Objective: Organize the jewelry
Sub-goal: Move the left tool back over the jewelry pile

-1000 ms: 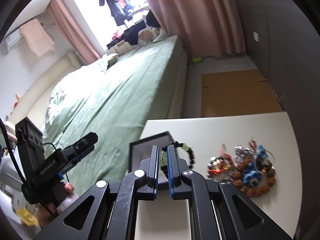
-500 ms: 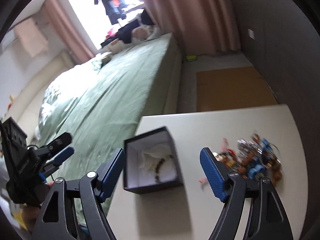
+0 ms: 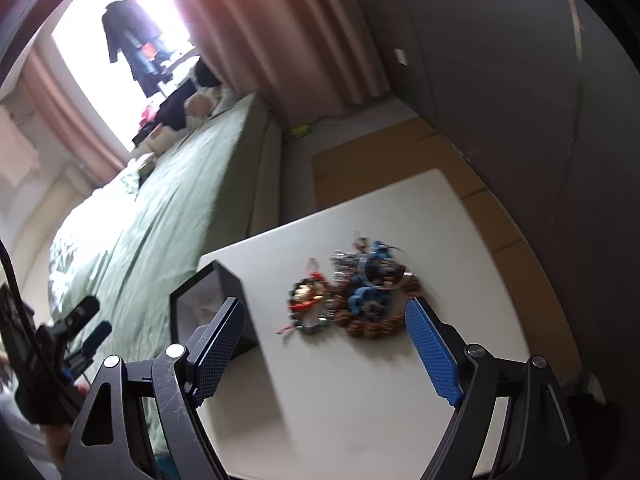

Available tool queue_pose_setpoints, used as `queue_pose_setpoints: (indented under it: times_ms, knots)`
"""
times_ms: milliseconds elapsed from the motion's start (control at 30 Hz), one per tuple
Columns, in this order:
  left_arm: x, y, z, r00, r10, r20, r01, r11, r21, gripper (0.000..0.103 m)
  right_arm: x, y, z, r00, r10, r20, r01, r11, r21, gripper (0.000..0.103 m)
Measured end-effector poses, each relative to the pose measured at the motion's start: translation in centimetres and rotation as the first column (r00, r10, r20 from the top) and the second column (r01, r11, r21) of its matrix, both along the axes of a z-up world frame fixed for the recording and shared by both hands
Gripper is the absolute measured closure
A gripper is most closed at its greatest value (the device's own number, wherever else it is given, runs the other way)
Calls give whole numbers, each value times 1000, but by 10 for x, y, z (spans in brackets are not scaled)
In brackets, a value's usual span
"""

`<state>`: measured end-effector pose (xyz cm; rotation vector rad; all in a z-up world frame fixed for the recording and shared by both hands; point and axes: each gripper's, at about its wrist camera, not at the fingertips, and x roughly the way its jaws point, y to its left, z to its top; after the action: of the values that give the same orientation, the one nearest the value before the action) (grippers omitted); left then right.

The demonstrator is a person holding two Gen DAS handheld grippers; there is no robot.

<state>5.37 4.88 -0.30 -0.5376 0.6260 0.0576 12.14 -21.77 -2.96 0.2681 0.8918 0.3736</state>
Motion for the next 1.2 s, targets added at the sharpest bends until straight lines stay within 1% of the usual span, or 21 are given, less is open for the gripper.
queue_pose_setpoints:
  times_ms: [100,167,300,467,500,600,767,867,967,1000,1067,1200]
  knots:
    - [7,-21,3,999,-47,-6,47,999,12,7,3,-16,-4,1000,-18,-15,19,999,32,20]
    - [16,-38,5,997,-80,-23,81,996,31,12,5,-24,-6,999,-27,-21,28,998,52,20]
    - [31,-66,6,991,-128,-49,130,990,50,17,9,-36,-13,999,-27,-44,32,995,95,20]
    - [59,-97,1,980,-173,-103,179,982,56,35,18,-51,-22,997,-32,-75,42,991,130,21]
    - [65,-103,-1,977,-181,-116,189,980,57,36,21,-56,-24,996,-36,-82,47,989,142,21]
    - [83,-123,-6,968,-197,-157,212,973,88,36,26,-68,-30,994,-39,-100,56,985,166,21]
    - [108,-153,-14,946,-236,-225,269,954,131,36,36,-84,-35,990,-62,-127,83,982,168,21]
    - [123,-169,-16,935,-236,-263,284,945,163,36,41,-97,-38,987,-81,-142,106,977,184,21]
    - [140,-180,-20,921,-246,-302,304,939,161,36,46,-112,-42,982,-113,-154,141,973,184,21]
    - [146,-185,-22,915,-248,-318,312,935,167,35,47,-117,-44,978,-126,-164,156,970,188,21]
    - [156,-193,-26,906,-245,-345,324,927,191,32,50,-125,-47,973,-134,-188,171,965,201,21]
    - [173,-209,-39,885,-251,-392,351,913,206,30,56,-138,-51,964,-162,-213,205,958,199,21]
